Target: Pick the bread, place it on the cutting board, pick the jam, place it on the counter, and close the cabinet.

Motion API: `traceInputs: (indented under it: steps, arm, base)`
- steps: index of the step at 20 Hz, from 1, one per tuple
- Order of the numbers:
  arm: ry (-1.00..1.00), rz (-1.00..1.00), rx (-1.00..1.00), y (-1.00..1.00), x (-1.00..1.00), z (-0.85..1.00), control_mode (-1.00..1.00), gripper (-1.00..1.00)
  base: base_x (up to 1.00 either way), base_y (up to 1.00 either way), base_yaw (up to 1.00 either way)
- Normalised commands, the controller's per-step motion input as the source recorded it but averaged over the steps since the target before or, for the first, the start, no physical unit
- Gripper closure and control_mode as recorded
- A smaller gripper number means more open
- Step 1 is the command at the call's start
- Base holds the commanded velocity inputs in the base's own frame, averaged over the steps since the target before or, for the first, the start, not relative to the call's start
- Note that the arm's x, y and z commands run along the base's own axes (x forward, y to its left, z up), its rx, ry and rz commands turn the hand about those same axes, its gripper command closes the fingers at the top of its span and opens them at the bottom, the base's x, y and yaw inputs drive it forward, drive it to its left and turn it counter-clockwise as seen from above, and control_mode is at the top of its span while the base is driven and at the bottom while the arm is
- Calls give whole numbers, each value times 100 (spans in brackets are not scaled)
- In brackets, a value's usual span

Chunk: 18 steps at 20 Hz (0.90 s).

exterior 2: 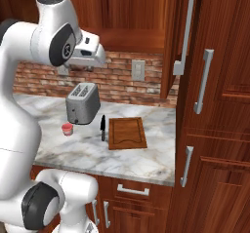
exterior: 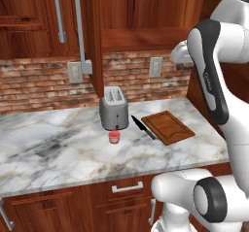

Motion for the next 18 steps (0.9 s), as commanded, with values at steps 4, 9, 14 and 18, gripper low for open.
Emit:
traceInputs:
  steps: [4,9,14,18]
  arm:
    - [15,0,0,-5,-3,-18,-100,100]
    - [12,0,0,-7,0,-28,-100,100]
    - [10,0,0,-9,0,-34,-100,100]
    - [8,0,0,-13,0,-38,-100,100]
  base:
    - [0,0,0]
    - [0,0,0]
    - [0,0,0]
    - [0,0,0]
